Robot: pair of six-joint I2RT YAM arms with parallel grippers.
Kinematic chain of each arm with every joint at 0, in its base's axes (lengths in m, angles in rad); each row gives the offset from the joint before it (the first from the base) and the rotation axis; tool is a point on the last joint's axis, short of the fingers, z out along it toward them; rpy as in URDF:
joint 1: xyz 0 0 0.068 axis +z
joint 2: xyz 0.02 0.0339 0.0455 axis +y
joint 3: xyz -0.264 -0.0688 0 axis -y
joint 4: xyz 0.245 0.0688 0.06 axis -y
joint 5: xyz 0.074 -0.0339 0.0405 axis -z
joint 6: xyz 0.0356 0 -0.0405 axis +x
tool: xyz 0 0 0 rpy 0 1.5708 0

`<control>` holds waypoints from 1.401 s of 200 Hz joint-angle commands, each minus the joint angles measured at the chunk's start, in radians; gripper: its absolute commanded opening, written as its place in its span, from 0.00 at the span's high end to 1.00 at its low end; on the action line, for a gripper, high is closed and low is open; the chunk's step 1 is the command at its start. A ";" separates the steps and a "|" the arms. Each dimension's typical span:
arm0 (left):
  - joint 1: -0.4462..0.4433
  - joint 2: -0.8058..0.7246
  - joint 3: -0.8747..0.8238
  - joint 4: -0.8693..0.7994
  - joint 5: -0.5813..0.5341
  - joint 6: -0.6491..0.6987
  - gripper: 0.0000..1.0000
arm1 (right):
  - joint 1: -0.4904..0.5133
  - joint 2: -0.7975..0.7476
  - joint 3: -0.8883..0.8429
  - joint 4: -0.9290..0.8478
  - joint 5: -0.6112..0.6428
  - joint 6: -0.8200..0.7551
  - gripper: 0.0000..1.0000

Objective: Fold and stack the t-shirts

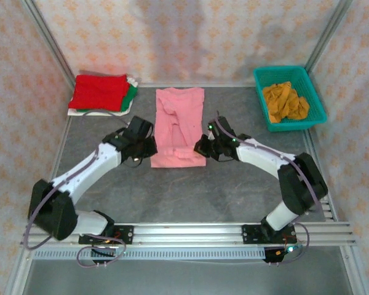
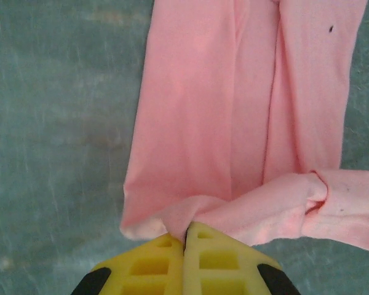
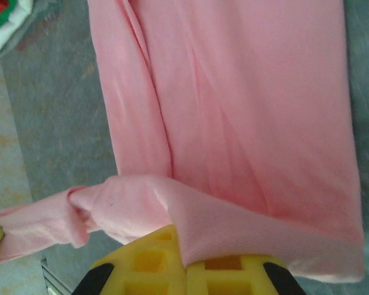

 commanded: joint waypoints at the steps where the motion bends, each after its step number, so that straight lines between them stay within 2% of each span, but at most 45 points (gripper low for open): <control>1: 0.012 0.109 0.136 -0.064 -0.017 0.155 1.00 | -0.043 0.067 0.079 -0.057 -0.017 -0.034 1.00; 40: 0.041 0.320 0.327 -0.110 -0.047 0.214 1.00 | -0.095 0.192 0.182 -0.060 -0.035 -0.044 1.00; 92: 0.094 0.457 0.433 -0.094 -0.055 0.225 1.00 | -0.136 0.323 0.325 -0.080 -0.059 -0.062 1.00; 129: 0.112 0.599 0.577 -0.118 -0.064 0.234 1.00 | -0.163 0.420 0.452 -0.112 -0.060 -0.074 1.00; 134: 0.117 0.625 0.607 -0.130 -0.069 0.234 1.00 | -0.168 0.438 0.476 -0.115 -0.060 -0.074 0.95; 142: 0.129 0.670 0.674 -0.151 -0.076 0.238 0.87 | -0.179 0.471 0.523 -0.124 -0.059 -0.072 0.85; 153: 0.146 0.729 0.765 -0.170 -0.089 0.242 0.66 | -0.198 0.525 0.606 -0.144 -0.068 -0.066 0.75; 160: 0.158 0.763 0.830 -0.188 -0.099 0.239 0.56 | -0.214 0.566 0.675 -0.180 -0.084 -0.063 0.70; 168: 0.169 0.793 0.899 -0.218 -0.109 0.234 0.55 | -0.227 0.597 0.744 -0.215 -0.108 -0.061 0.69; 178: 0.175 0.794 0.943 -0.239 -0.133 0.223 0.61 | -0.236 0.600 0.787 -0.226 -0.132 -0.071 0.71; 188: 0.174 0.738 0.903 -0.217 -0.167 0.199 0.62 | -0.238 0.569 0.780 -0.213 -0.138 -0.094 0.71; 201: 0.162 0.611 0.734 -0.105 -0.172 0.169 0.60 | -0.235 0.505 0.706 -0.172 -0.153 -0.116 0.71; 219: 0.127 0.425 0.465 0.075 -0.195 0.147 0.61 | -0.226 0.392 0.507 -0.036 -0.188 -0.123 0.70; 233: 0.095 0.344 0.317 0.155 -0.189 0.134 0.61 | -0.212 0.327 0.374 0.037 -0.193 -0.126 0.70; 252: 0.058 0.310 0.213 0.199 -0.175 0.130 0.61 | -0.208 0.288 0.297 0.095 -0.190 -0.123 0.69; 280: 0.025 0.350 0.159 0.293 -0.119 0.145 0.62 | -0.172 0.301 0.314 0.090 -0.197 -0.150 0.73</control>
